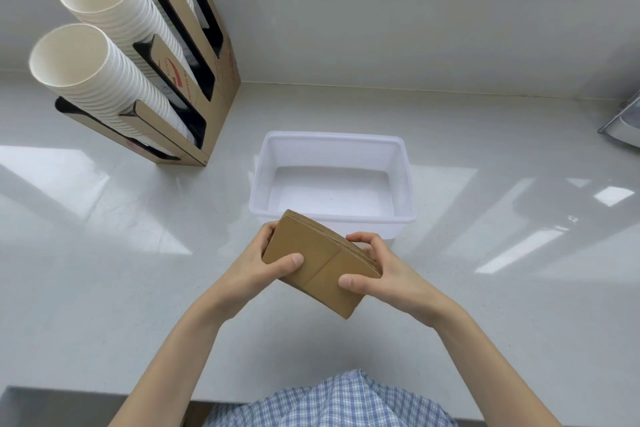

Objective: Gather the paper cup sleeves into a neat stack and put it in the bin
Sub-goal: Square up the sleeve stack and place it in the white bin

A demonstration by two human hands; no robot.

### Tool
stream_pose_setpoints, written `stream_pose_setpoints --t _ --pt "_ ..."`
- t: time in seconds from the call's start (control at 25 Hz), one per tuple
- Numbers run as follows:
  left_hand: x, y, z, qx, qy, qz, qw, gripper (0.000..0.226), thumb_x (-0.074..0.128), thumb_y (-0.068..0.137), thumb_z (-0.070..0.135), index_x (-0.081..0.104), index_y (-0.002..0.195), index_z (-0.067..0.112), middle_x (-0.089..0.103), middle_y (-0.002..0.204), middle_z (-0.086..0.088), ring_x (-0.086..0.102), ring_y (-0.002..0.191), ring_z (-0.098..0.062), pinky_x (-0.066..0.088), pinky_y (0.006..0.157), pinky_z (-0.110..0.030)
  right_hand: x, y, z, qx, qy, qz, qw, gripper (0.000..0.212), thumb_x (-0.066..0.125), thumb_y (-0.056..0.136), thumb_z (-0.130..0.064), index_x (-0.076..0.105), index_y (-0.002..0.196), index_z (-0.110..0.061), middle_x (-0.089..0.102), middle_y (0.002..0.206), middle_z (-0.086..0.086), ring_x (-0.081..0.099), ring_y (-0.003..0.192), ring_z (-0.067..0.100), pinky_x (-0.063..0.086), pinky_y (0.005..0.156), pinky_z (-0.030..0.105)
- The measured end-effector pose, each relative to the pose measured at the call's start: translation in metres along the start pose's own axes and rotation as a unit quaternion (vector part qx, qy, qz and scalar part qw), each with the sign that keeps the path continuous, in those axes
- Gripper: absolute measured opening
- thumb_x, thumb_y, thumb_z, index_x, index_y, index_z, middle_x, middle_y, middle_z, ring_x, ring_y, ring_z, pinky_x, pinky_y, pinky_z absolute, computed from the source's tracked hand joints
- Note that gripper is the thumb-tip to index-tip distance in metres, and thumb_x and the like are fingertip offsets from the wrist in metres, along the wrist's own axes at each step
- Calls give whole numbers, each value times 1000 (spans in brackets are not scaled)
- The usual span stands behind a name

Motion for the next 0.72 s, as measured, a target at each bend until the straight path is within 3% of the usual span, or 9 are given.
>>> stream_pose_setpoints --t 0.12,0.28,0.48,0.72 --pt "-4 -1 6 -1 15 -7 1000 68 64 50 47 46 113 29 59 111 4 61 89 6 48 72 -10 -4 3 -12 3 -33 -6 999 64 63 49 -59 42 107 -39 54 114 -13 56 103 -2 45 82 18" --pt "2 -1 13 0 52 -42 998 68 65 50 47 45 113 30 60 111 1 61 94 -2 50 73 -15 7 8 -26 -7 -101 -60 993 77 64 63 -54 32 130 -38 55 121 -11 58 109 8 49 93 30" --pt "-3 4 24 1 69 -41 997 62 64 50 48 45 108 37 59 109 7 60 87 8 48 69 -10 9 14 -34 -25 -86 -41 995 64 64 66 -46 39 125 -38 59 116 -5 62 100 9 50 80 22" --pt "-12 15 39 20 79 -19 997 58 62 54 54 46 109 46 57 117 11 58 100 1 48 79 -13 -2 23 -48 -25 -69 -5 997 65 64 63 -47 43 123 -30 62 107 -1 64 91 10 48 72 21"
Point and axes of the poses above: each hand's wrist, its own y-axis towards the middle knuckle, its own x-axis out of the palm, z = x × y, the point moved 5 cm from there along y, towards the middle knuckle
